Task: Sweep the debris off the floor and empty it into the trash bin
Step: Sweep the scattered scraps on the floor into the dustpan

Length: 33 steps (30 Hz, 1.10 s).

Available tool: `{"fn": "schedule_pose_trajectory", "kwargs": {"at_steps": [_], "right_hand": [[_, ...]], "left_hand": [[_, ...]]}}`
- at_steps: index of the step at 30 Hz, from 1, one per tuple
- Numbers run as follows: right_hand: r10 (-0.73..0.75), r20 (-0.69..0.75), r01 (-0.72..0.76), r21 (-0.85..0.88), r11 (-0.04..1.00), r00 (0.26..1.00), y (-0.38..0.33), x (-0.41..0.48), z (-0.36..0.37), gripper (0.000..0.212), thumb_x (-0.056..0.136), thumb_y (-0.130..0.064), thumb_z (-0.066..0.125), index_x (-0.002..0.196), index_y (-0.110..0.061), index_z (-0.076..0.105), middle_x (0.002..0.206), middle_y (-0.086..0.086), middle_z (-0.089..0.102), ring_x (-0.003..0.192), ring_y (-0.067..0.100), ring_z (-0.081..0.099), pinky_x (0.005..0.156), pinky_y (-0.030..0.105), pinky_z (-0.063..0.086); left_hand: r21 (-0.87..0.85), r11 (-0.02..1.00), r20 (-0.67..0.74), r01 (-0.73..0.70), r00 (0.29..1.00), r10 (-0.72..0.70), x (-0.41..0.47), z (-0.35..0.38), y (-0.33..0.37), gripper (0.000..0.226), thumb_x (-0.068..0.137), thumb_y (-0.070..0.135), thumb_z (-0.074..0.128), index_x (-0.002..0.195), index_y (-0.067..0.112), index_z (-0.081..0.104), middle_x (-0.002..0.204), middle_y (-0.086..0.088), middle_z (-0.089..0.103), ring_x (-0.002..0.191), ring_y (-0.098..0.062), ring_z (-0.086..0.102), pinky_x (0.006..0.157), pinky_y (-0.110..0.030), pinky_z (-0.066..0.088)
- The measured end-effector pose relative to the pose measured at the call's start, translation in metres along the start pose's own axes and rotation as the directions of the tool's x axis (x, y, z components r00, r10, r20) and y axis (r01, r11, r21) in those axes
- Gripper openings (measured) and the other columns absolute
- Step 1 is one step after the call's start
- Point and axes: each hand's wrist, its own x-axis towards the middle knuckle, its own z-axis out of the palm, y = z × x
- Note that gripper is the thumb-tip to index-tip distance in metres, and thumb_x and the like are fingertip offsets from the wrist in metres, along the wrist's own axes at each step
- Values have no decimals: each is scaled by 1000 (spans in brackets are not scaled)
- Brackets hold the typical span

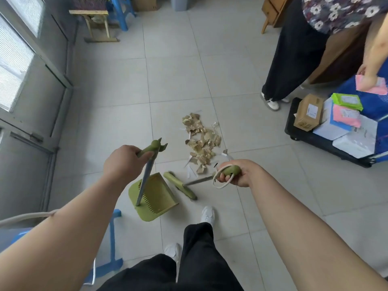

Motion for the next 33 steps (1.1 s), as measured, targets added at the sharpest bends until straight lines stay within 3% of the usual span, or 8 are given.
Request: {"fn": "schedule_pose_trajectory", "kwargs": {"at_steps": [12,20,24,28,33], "right_hand": [[-166,-142,166,-13,986,976,-106,20,-98,10,84,5,58,76,0,61,65,13,57,40,13,56,34,15,40],[-198,-109,217,199,956,974,-164,-30,-185,15,89,0,48,76,-6,52,67,16,59,43,10,53,32,13,36],[-211,-164,255,322,912,964,-173,-43,-192,19,89,2,46,73,-7,50,79,17,54,42,13,52,33,13,37],[-218,-236,292,352,889,947,-175,-32,-186,20,90,3,47,72,-6,50,78,13,49,55,15,48,34,13,41],[-227,-329,362,442,820,917,-179,6,-167,20,91,5,46,72,0,52,72,13,48,34,14,49,38,15,47]], "left_hand": [[-12,996,-22,85,996,-85,63,12,84,42,89,55,54,70,20,65,59,0,61,55,-19,52,50,-25,37],[-29,996,-47,89,995,-90,96,18,141,41,89,54,54,68,19,64,54,2,59,51,-16,53,47,-23,32],[-36,998,-51,56,997,-58,107,21,163,40,89,54,54,68,20,63,55,2,59,52,-17,53,48,-24,33],[-41,999,-61,24,998,-27,117,22,173,40,89,55,54,67,23,61,54,3,57,51,-16,52,47,-23,32],[-50,999,-51,4,999,-6,139,15,176,45,89,56,54,61,20,55,50,4,51,48,-17,47,47,-24,29]]}}
